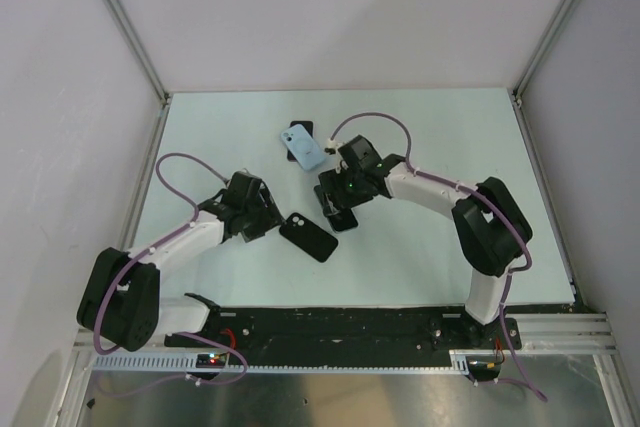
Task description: Put the phone into the phone case
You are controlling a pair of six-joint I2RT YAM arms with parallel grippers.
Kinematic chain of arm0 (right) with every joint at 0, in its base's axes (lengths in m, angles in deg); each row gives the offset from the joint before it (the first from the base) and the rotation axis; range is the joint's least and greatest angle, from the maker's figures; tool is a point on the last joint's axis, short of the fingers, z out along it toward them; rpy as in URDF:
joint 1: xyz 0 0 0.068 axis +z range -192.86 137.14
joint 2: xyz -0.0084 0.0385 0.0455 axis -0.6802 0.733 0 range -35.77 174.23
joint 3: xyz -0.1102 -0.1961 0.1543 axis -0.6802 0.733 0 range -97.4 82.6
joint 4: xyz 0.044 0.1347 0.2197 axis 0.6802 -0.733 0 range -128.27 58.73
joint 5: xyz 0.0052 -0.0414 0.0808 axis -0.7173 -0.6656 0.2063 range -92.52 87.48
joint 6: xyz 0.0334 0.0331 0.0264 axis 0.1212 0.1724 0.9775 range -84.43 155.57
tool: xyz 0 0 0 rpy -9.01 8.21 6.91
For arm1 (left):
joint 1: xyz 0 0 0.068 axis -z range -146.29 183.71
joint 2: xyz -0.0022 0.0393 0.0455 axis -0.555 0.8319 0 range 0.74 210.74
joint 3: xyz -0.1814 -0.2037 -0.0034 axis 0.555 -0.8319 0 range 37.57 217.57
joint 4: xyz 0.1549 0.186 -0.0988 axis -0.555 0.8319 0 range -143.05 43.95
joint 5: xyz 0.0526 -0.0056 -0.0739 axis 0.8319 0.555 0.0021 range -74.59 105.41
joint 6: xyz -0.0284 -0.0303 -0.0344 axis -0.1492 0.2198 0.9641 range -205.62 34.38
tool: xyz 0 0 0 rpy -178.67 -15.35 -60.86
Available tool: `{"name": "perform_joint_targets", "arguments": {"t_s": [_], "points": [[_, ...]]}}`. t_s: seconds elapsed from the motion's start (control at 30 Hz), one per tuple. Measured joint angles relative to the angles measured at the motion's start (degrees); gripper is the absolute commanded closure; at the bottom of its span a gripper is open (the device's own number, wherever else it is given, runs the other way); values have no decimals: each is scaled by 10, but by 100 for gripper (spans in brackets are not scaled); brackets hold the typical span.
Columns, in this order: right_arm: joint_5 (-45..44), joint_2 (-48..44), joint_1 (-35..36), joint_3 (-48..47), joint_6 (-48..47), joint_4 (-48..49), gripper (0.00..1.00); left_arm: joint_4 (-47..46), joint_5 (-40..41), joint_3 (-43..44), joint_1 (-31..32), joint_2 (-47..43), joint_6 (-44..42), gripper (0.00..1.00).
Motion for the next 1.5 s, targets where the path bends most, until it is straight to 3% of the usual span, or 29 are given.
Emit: {"name": "perform_joint_targets", "arguments": {"t_s": [0.77,1.2,1.5], "points": [[-104,-1,178,1,-99,49,48,-7,-2,-40,-101,-73,23,35],[-149,53,196,1,-147,92,47,-8,-19,-47,-106,-88,24,35],[-146,52,194,17,-156,126,35,-8,-22,-47,-108,-88,24,36]]}}
